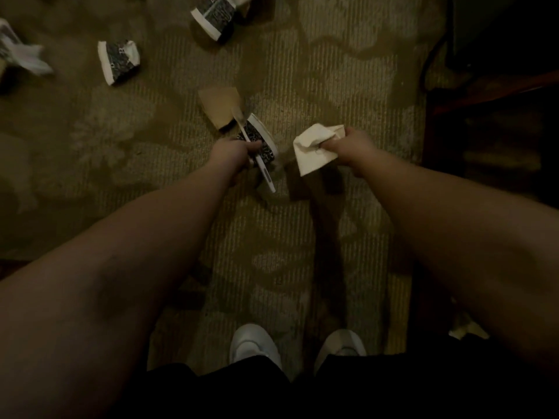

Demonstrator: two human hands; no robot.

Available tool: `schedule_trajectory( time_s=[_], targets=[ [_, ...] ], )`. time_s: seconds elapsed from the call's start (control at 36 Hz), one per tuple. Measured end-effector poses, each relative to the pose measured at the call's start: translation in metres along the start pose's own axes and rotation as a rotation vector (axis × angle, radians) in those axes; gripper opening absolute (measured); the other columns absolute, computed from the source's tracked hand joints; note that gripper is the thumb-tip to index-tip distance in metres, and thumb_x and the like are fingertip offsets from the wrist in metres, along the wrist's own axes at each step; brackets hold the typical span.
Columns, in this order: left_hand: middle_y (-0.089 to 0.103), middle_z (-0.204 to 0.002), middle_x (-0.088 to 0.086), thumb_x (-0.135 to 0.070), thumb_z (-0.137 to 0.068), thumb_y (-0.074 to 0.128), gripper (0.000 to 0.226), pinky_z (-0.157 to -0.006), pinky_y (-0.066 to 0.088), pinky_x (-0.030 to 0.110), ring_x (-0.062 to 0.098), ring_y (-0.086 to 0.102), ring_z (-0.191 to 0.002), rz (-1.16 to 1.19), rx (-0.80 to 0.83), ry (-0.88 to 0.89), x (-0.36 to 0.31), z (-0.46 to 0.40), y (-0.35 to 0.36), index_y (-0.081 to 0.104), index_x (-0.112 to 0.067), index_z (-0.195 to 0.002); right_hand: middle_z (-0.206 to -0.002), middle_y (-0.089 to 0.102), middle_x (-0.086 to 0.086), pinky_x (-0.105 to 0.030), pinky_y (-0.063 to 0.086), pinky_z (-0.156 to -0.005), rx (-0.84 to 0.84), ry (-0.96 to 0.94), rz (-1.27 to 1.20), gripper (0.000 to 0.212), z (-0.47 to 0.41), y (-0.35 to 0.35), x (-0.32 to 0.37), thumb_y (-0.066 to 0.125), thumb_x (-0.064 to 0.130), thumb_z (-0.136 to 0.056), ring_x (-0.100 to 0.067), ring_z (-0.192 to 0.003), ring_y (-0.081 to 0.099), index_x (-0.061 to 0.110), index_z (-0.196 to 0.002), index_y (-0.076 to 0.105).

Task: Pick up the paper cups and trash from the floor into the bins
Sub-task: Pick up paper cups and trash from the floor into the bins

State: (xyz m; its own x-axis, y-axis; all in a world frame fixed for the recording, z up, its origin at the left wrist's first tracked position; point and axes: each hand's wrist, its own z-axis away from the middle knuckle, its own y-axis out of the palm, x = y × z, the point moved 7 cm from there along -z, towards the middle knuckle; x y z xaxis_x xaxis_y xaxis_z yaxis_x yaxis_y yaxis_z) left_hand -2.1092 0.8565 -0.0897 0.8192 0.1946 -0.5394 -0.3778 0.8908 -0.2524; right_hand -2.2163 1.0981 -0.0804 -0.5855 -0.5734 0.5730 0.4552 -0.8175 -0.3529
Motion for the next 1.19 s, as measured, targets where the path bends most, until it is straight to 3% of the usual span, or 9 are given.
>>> schedule_trajectory(
  time_s=[0.14, 0.22, 0.33, 0.5, 0.69, 0.86, 1.0, 1.11, 1.19],
  targets=[
    [0.071, -0.092, 0.004, -0.027, -0.08, 0.081, 0.029, -0.052, 0.047, 0.027, 0.016, 0.064, -0.067, 0.06, -0.014, -0.061, -0.013, 0.05, 0.01, 0.071, -0.01, -0.102, -0.126, 0.061, -0.009, -0.024, 0.052, -0.046, -0.013, 0.102, -0.214, 0.055, 0.055, -0.019, 0.006, 0.068, 0.011, -0.091, -0.019, -0.092, 0.065, 0.014, -0.142, 0.046],
    [0.071, -0.09, 0.005, -0.028, -0.08, 0.081, 0.033, -0.056, 0.046, 0.027, 0.017, 0.062, -0.067, 0.096, -0.031, -0.089, -0.015, 0.091, 0.011, 0.07, -0.009, -0.105, -0.128, 0.06, -0.013, -0.031, 0.058, -0.05, -0.024, 0.139, -0.333, 0.057, 0.098, -0.027, 0.004, 0.067, 0.005, -0.09, -0.026, -0.097, 0.066, 0.015, -0.142, 0.046],
    [0.068, -0.095, 0.005, -0.017, -0.088, 0.074, 0.031, -0.035, 0.041, 0.015, 0.013, 0.063, -0.068, 0.176, -0.024, -0.135, -0.021, 0.162, 0.005, 0.063, -0.005, -0.115, -0.118, 0.062, -0.011, -0.042, 0.062, -0.07, -0.034, 0.158, -0.417, 0.044, 0.164, -0.044, 0.014, 0.065, 0.002, -0.091, -0.025, -0.096, 0.065, 0.01, -0.133, 0.052],
    [0.069, -0.116, 0.009, -0.021, -0.087, 0.075, 0.043, -0.037, 0.042, 0.018, 0.003, 0.053, -0.089, 0.188, -0.044, -0.139, -0.043, 0.273, -0.032, 0.062, -0.005, -0.125, -0.104, 0.063, -0.003, -0.019, 0.051, -0.045, -0.048, 0.166, -0.472, 0.041, 0.281, -0.079, 0.042, 0.065, 0.007, -0.093, -0.013, -0.084, 0.063, 0.011, -0.133, 0.054],
    [0.069, -0.111, 0.007, -0.024, -0.086, 0.076, 0.045, -0.051, 0.046, 0.022, 0.009, 0.063, -0.084, 0.178, -0.057, -0.132, -0.052, 0.408, -0.072, 0.059, -0.007, -0.124, -0.112, 0.063, 0.004, -0.028, 0.053, -0.078, -0.072, 0.172, -0.461, 0.053, 0.412, -0.114, 0.055, 0.071, 0.023, -0.088, -0.014, -0.101, 0.063, 0.018, -0.137, 0.053],
    [0.075, -0.106, 0.006, -0.033, -0.065, 0.085, 0.059, -0.096, 0.053, 0.044, 0.026, 0.07, -0.1, 0.312, -0.003, -0.215, -0.032, 0.491, -0.092, 0.067, -0.016, -0.118, -0.115, 0.066, 0.003, -0.042, 0.054, -0.096, -0.046, 0.176, -0.534, 0.053, 0.497, -0.13, 0.05, 0.076, 0.028, -0.082, -0.017, -0.105, 0.065, 0.022, -0.131, 0.056],
    [0.074, -0.108, 0.005, -0.028, -0.08, 0.08, 0.046, -0.08, 0.051, 0.035, 0.025, 0.067, -0.106, 0.374, 0.008, -0.163, -0.037, 0.546, -0.096, 0.065, -0.015, -0.121, -0.117, 0.068, 0.001, -0.043, 0.055, -0.096, -0.052, 0.152, -0.588, 0.055, 0.544, -0.141, 0.033, 0.077, 0.029, -0.078, -0.018, -0.106, 0.067, 0.025, -0.13, 0.059],
    [0.074, -0.108, 0.006, -0.022, -0.085, 0.076, 0.038, -0.088, 0.053, 0.039, 0.025, 0.068, -0.104, 0.415, 0.044, -0.106, -0.027, 0.575, -0.094, 0.063, -0.014, -0.12, -0.119, 0.069, -0.002, -0.049, 0.054, -0.096, -0.078, 0.153, -0.645, 0.062, 0.571, -0.148, 0.008, 0.078, 0.029, -0.072, -0.022, -0.108, 0.068, 0.023, -0.13, 0.059],
    [0.072, -0.111, 0.006, -0.021, -0.086, 0.075, 0.036, -0.072, 0.047, 0.031, 0.022, 0.066, -0.104, 0.387, 0.048, -0.073, -0.011, 0.59, -0.096, 0.061, -0.015, -0.119, -0.12, 0.068, -0.001, -0.048, 0.055, -0.094, -0.102, 0.143, -0.62, 0.065, 0.596, -0.15, -0.013, 0.078, 0.034, -0.071, -0.022, -0.109, 0.067, 0.024, -0.131, 0.057]
  ],
)
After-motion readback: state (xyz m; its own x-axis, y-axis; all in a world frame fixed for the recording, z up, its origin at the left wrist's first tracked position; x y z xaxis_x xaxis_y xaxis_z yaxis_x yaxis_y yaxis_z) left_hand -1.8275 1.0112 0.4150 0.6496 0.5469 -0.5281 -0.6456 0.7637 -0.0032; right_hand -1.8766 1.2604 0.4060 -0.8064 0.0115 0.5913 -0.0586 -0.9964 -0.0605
